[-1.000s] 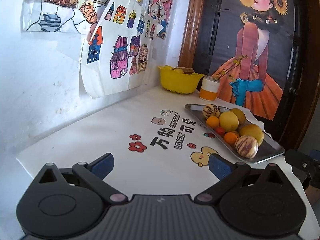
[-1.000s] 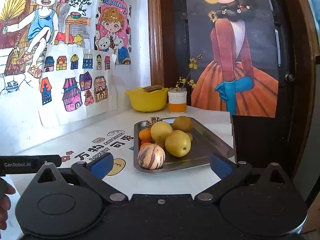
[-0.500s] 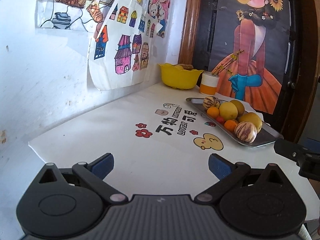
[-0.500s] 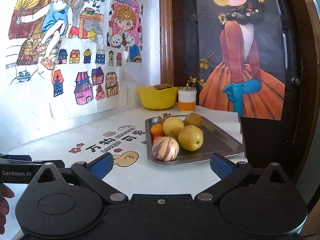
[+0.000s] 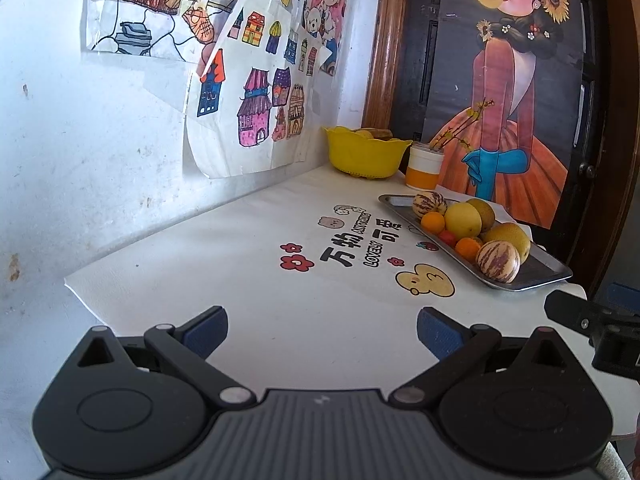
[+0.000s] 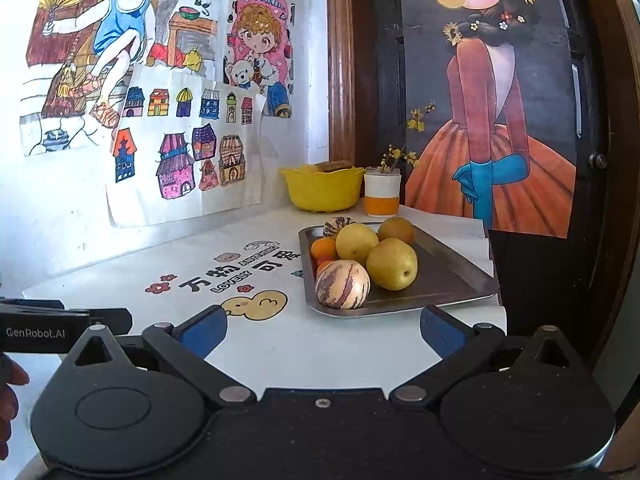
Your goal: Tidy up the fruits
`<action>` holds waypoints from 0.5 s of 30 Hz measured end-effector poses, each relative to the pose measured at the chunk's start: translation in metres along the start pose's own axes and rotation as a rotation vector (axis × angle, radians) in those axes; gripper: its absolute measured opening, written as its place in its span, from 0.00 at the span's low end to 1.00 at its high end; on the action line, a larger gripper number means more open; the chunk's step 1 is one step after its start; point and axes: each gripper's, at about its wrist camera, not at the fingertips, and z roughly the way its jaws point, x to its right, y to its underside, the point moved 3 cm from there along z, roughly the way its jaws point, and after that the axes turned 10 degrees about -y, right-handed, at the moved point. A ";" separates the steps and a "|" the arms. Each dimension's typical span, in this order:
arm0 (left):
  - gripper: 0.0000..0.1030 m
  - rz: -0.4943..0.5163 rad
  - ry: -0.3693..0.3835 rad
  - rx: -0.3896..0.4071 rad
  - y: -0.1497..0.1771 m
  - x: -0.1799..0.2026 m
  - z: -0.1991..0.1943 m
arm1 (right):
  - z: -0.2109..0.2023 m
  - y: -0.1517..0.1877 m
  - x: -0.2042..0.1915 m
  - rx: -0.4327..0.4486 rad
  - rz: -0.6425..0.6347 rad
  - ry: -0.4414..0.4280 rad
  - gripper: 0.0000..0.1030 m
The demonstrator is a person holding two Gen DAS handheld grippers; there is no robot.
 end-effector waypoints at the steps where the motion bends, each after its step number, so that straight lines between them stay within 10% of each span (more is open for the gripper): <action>1: 1.00 0.000 0.000 0.002 0.000 0.000 0.000 | 0.000 0.001 0.000 0.000 -0.003 -0.001 0.99; 15: 0.99 -0.004 -0.013 0.002 0.004 -0.006 -0.001 | 0.000 0.003 -0.003 0.001 -0.005 -0.011 0.99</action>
